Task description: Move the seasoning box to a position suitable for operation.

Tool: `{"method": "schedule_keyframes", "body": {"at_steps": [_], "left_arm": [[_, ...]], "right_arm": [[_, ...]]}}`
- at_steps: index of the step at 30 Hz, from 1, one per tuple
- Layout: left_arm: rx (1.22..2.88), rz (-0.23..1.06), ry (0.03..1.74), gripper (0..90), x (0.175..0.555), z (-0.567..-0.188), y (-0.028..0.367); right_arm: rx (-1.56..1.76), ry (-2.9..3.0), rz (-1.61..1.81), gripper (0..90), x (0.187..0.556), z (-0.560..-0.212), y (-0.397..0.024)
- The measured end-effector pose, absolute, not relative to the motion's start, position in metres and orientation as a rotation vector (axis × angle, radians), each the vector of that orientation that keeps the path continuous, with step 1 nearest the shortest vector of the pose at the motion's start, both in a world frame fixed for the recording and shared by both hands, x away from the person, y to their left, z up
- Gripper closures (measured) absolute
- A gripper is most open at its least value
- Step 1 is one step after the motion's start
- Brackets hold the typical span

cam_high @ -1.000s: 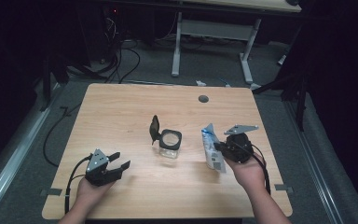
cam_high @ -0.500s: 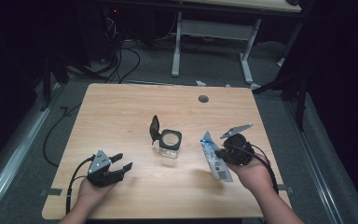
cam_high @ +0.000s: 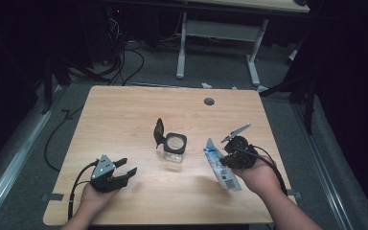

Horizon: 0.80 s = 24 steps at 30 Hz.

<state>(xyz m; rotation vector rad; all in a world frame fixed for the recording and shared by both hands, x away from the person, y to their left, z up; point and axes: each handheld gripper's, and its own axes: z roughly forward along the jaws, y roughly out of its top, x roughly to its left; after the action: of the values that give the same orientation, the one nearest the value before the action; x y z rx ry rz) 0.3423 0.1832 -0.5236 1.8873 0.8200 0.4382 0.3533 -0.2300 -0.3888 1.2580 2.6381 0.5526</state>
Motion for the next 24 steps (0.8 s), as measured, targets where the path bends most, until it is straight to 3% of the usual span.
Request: {"method": "schedule_keyframes", "body": {"at_steps": [24], "left_arm": [[1.903, 0.425, 0.759, 43.4, 0.3366, -0.5236, 0.1736]], "right_arm": [[1.268, 2.740, 0.398, 88.8, 0.3541, -0.3823, -0.2277]]}}
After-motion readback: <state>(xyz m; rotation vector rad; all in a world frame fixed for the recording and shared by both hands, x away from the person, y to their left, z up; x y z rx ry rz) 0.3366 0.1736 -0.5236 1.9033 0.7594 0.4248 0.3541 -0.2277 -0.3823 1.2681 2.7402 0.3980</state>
